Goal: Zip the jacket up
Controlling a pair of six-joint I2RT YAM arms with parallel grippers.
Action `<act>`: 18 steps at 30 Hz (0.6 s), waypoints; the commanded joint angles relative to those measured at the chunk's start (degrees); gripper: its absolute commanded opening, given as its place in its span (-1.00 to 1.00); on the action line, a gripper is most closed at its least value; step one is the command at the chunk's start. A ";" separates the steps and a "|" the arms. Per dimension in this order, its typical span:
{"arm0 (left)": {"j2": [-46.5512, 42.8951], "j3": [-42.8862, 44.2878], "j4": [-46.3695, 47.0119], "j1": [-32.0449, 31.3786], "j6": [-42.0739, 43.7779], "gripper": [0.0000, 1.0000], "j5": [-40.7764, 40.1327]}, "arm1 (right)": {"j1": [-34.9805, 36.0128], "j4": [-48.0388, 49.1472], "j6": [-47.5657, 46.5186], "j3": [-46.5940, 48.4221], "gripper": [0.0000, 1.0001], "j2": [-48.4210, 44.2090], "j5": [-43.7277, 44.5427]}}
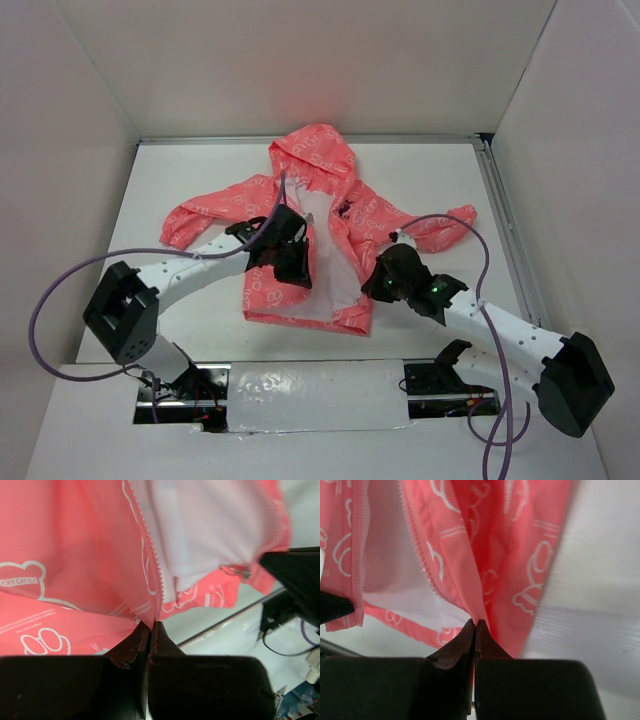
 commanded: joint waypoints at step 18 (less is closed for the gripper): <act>-31.07 -26.43 31.16 -0.06 -4.53 -1.00 10.89 | 8.32 51.18 -3.49 -7.76 -1.00 0.07 -29.08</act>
